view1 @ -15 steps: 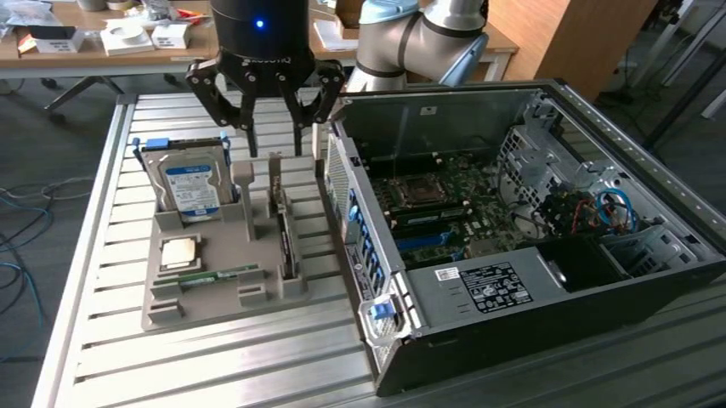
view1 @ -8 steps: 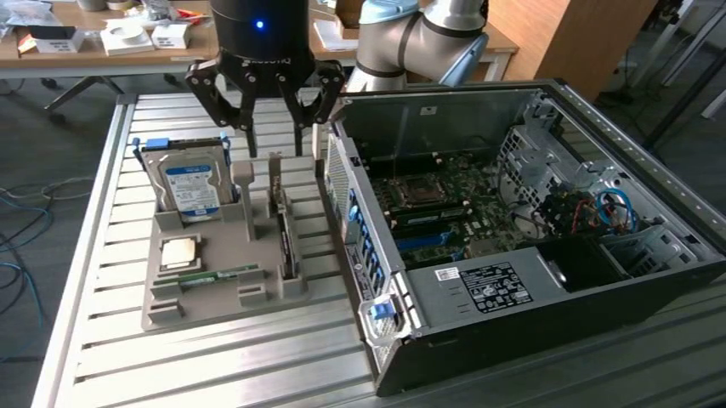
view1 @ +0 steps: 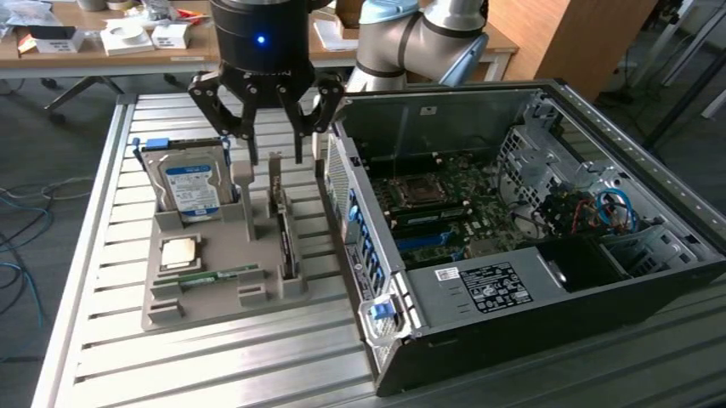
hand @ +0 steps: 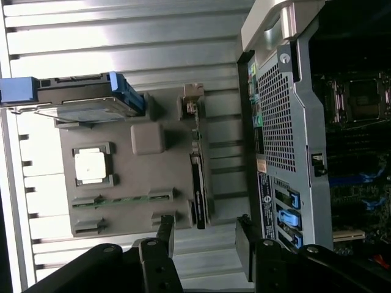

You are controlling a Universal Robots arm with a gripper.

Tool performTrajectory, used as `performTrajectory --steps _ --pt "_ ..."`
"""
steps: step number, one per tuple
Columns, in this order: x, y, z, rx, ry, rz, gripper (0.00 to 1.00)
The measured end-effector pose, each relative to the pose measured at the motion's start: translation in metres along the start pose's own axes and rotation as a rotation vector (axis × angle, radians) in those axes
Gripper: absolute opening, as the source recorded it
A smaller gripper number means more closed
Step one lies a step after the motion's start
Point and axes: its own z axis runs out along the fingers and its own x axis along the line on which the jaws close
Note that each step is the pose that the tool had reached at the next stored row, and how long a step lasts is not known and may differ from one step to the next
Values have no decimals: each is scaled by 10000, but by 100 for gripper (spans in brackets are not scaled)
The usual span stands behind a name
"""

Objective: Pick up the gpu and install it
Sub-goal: 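Pick up the gpu and move the gpu toward the slot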

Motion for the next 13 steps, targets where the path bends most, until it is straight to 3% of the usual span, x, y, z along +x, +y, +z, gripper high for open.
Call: performTrajectory --steps 13 --pt "5 -10 227 1 0 0 53"
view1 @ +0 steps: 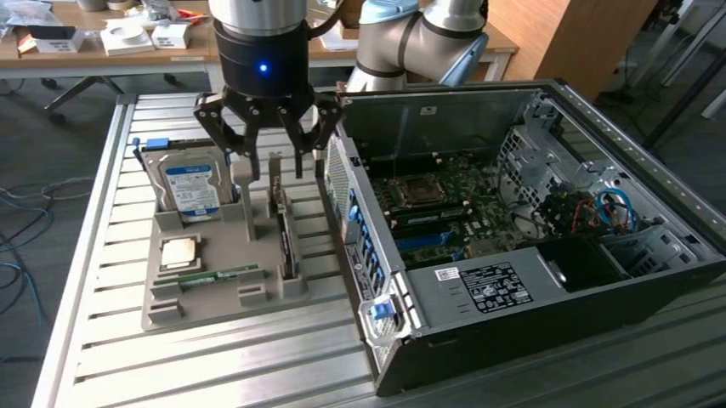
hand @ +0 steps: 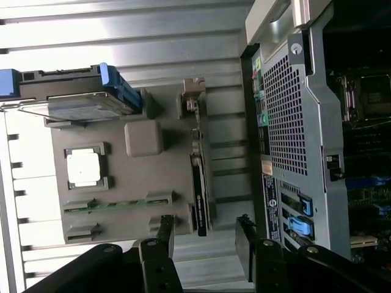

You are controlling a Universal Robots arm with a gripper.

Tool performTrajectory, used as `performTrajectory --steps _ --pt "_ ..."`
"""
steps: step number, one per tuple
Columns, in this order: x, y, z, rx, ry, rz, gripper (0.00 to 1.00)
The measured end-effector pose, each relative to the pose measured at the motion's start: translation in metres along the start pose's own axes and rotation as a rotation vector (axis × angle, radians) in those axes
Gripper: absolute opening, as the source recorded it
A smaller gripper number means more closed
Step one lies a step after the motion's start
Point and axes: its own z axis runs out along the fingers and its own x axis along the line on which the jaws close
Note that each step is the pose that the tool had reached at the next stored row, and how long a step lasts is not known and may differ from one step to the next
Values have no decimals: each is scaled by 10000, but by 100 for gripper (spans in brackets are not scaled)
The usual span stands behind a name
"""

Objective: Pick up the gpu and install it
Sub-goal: 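Pick up the gpu and move the gpu toward the slot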

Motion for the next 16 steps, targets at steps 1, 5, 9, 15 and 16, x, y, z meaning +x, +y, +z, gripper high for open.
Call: performTrajectory --steps 1,5,9,15,16 --pt "0 -1 18 -1 0 0 53" --pt "2 -4 81 0 0 0 53" --pt "4 -7 148 0 0 0 53" --pt "5 -10 237 -1 -1 0 53" --pt "6 -11 252 0 0 0 53"
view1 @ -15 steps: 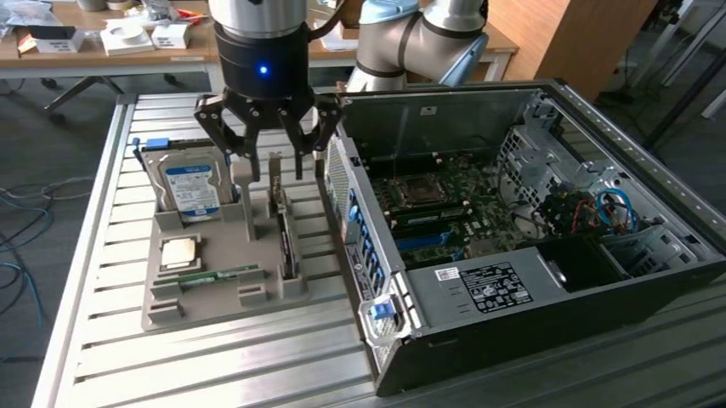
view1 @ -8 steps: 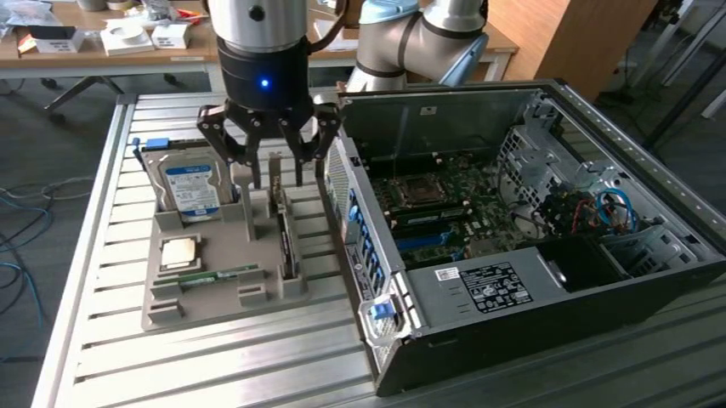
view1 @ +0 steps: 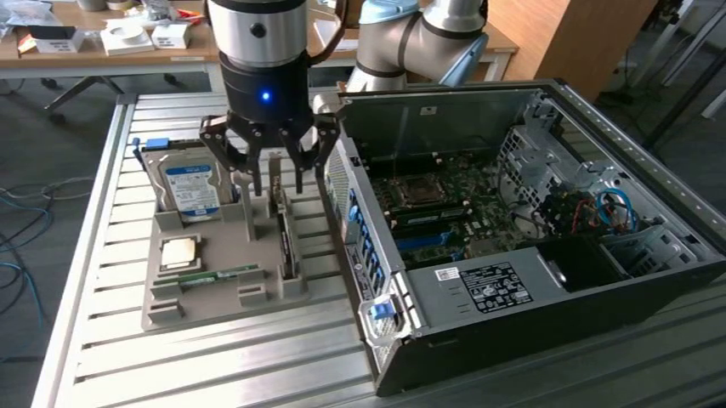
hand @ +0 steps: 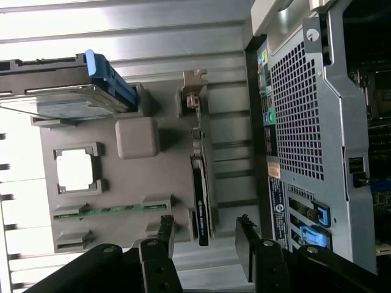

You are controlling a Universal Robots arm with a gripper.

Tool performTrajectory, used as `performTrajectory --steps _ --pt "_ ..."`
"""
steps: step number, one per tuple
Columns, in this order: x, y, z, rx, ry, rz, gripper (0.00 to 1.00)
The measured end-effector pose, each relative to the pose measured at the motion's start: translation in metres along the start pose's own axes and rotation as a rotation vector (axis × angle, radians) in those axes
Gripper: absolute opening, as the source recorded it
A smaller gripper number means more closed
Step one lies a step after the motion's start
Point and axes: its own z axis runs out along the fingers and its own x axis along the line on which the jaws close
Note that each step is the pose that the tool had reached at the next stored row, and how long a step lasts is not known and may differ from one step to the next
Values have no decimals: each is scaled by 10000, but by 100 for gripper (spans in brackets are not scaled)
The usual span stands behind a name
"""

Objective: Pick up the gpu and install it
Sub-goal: 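Pick up the gpu and move the gpu toward the slot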

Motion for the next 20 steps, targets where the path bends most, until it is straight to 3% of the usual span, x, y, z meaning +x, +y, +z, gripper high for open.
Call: performTrajectory --steps 20 --pt "7 -13 281 0 0 0 53"
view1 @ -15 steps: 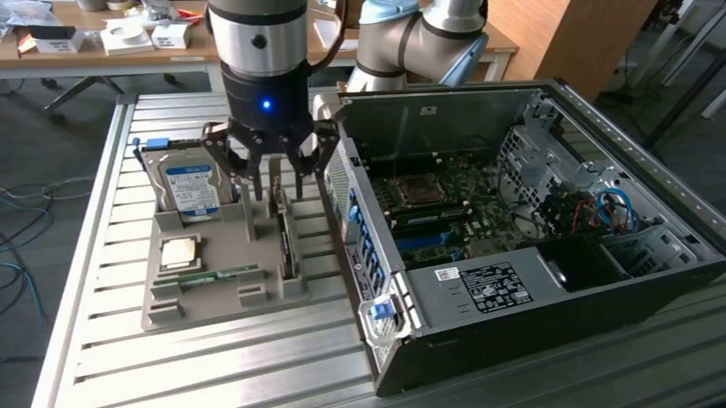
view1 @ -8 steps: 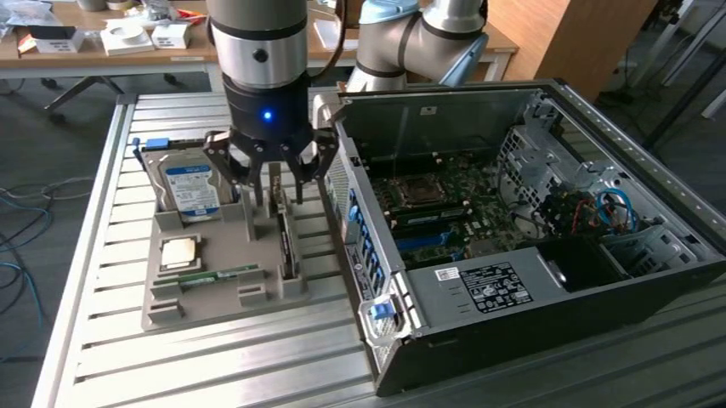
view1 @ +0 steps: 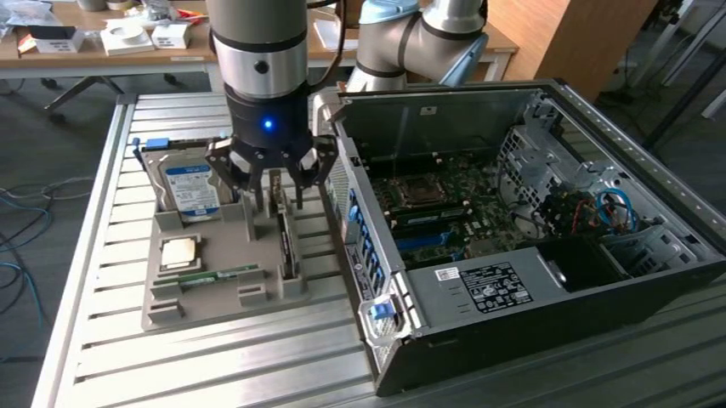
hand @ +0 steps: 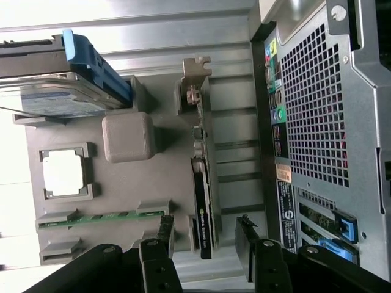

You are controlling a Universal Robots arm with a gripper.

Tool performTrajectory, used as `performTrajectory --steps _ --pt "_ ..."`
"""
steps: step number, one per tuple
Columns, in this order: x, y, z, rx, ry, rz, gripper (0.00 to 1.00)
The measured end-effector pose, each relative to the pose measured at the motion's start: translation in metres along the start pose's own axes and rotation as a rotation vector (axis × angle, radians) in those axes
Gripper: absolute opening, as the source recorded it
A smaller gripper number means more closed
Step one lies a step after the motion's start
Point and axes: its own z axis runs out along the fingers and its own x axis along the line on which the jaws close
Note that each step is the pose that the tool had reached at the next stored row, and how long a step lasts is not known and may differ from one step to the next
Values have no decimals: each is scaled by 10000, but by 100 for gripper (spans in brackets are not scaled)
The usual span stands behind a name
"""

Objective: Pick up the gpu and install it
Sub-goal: 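Pick up the gpu and move the gpu toward the slot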

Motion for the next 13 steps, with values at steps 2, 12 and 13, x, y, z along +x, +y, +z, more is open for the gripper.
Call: performTrajectory --steps 2,12,13 --pt "0 -1 20 0 0 0 53" --pt "3 -6 142 0 0 0 53" --pt "4 -7 156 0 0 1 53"
